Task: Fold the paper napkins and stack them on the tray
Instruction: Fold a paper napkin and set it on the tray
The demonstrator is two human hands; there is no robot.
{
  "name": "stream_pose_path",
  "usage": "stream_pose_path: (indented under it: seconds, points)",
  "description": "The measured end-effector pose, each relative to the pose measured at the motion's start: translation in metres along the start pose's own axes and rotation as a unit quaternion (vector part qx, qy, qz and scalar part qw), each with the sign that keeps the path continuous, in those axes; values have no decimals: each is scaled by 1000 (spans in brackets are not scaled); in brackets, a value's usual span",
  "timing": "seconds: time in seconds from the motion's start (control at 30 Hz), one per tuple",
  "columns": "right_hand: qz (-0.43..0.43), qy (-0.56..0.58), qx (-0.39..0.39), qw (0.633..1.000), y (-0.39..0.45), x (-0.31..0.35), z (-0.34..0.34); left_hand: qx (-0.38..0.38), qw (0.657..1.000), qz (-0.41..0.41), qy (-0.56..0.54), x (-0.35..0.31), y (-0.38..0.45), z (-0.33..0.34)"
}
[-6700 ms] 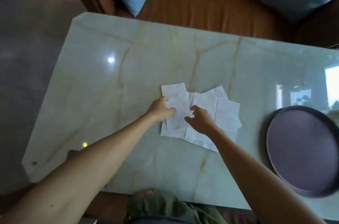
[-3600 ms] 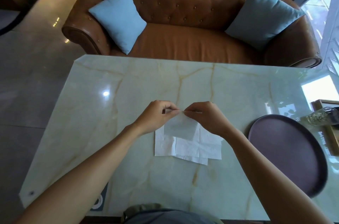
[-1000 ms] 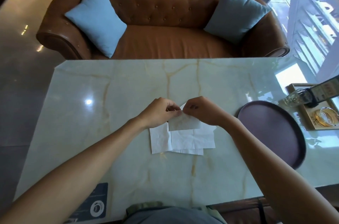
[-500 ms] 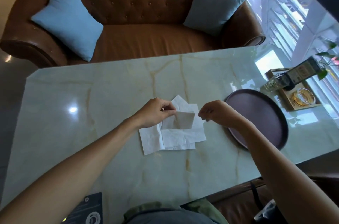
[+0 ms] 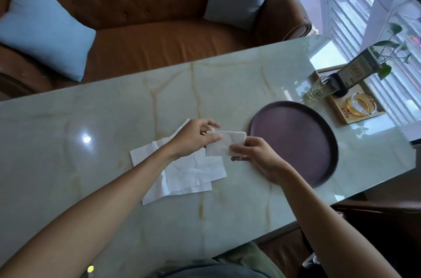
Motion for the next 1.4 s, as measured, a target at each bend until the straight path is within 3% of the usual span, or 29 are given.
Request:
stream_pose_path:
  seconds: [0.17, 0.53, 0.77, 1.07, 1.4]
  points:
    - [2, 56, -64, 996, 3, -22, -73, -12, 986, -89, -144, 8, 56, 66]
    - [106, 1, -243, 964, 2, -98, -221, -54, 990, -123, -50, 9, 172, 197]
    - [147, -95, -253, 952, 12, -135, -259, -108, 985, -125, 49, 7, 210, 226]
    - [186, -193, -255, 929, 18, -149, -268, -83, 972, -144, 167, 16, 216, 243]
    - [213, -306, -249, 894, 11, -147, -265, -123, 958, -117, 230, 17, 210, 239]
Point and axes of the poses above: each hand's wrist, its own y-axis towards the middle knuckle, its own z-axis out of the palm, x = y × z, the point moved 7 cm from there along y, towards the middle knuckle, and after that the axes turned 9 degrees about -z, right-handed, at the moved point
